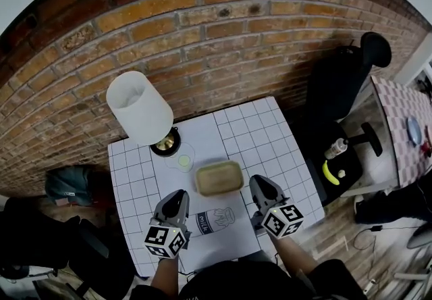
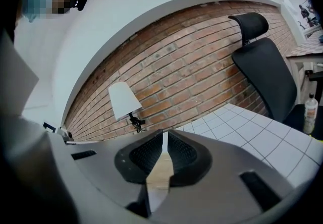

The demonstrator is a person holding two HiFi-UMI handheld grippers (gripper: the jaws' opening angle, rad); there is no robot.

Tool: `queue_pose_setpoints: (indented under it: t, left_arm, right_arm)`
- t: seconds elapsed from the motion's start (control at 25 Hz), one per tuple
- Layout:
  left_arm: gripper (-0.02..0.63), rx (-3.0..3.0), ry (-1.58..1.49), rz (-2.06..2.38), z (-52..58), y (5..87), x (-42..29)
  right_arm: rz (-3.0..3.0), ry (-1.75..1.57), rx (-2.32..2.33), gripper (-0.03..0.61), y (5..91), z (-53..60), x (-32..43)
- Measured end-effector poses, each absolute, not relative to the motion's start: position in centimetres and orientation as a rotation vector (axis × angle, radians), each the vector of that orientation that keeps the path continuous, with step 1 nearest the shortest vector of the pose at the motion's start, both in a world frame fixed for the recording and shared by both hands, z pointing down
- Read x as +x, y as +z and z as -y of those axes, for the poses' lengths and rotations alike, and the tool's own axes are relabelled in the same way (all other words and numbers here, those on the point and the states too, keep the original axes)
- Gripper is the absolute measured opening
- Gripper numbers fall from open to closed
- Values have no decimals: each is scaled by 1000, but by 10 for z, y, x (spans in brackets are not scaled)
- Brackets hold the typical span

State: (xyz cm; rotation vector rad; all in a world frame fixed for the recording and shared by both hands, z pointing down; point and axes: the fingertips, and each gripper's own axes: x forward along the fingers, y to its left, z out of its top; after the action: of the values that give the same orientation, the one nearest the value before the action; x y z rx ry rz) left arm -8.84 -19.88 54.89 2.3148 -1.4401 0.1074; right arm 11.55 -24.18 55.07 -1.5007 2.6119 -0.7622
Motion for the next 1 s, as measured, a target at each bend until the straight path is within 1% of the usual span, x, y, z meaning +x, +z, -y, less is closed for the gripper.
queue_pose_setpoints:
  t: [0.04, 0.16, 0.28, 0.32, 0.36, 0.4, 0.44, 0.56, 0.72, 1.0]
  left_arm:
    - [25, 2305, 114, 1436, 201, 553, -88]
    - [88, 2271, 128, 1414, 206, 566, -87]
    - [119, 2242, 145, 1393, 211, 579, -83]
    - [124, 2233, 151, 1388, 212, 583, -82]
    - [129, 2226, 157, 1383, 214, 587, -81]
    - [133, 2219, 161, 1377, 215, 591, -80]
    - [135, 2212, 164, 1372, 217, 594, -79]
    - [139, 2190, 162, 1349, 222, 604, -76]
    - [172, 2147, 157, 1317, 227, 619, -73]
    - [178, 2088, 178, 1291, 233, 638, -68]
  right_arm:
    - [-2615, -775, -1502, 8, 555, 243, 115]
    - [-2634, -808, -1502, 8, 568, 246, 114]
    - [-2651, -848, -1499, 9, 584, 250, 112]
    - [-2653, -867, -1497, 12, 589, 251, 112]
    - [-2654, -891, -1493, 39, 594, 252, 110]
    - [-2657, -915, -1487, 92, 599, 252, 109]
    - [-2662, -936, -1482, 103, 603, 253, 108]
    - [-2673, -973, -1473, 101, 615, 256, 104]
    - [-2673, -1024, -1465, 110, 626, 261, 101]
    - [-2679, -1082, -1436, 112, 638, 267, 95]
